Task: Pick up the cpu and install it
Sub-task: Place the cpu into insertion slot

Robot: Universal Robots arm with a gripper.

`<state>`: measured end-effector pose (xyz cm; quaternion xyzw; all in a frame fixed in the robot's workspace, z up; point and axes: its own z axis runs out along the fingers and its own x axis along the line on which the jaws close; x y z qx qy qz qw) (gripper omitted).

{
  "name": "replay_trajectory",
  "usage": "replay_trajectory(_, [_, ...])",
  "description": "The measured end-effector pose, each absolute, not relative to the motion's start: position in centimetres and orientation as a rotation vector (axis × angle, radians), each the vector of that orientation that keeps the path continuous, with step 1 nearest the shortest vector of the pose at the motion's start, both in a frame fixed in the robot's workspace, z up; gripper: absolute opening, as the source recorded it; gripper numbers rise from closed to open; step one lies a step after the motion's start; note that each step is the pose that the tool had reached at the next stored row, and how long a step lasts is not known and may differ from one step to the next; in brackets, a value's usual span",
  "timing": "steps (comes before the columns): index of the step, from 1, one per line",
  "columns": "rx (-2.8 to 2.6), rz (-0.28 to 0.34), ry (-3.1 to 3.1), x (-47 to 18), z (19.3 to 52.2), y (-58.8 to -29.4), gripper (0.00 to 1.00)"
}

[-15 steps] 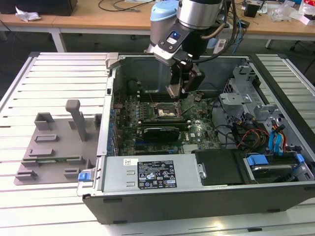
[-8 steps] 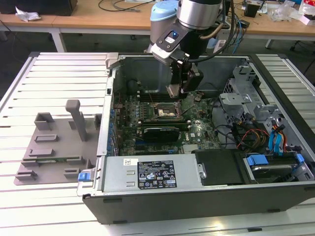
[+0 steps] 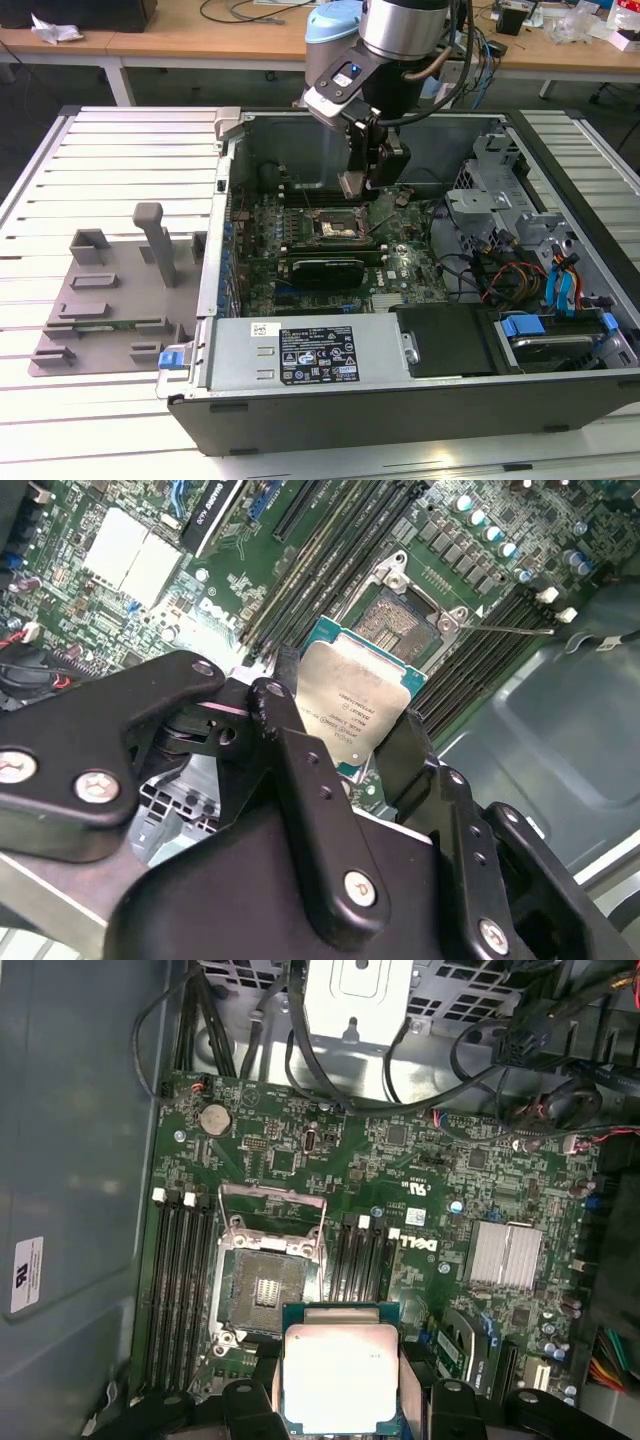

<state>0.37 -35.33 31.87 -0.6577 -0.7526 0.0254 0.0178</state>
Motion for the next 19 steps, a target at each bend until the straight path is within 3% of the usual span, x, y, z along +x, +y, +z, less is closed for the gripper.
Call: replay_trajectory(19, [-2.049,0.079,-2.333,0.4,30.2,-35.3,0.55])
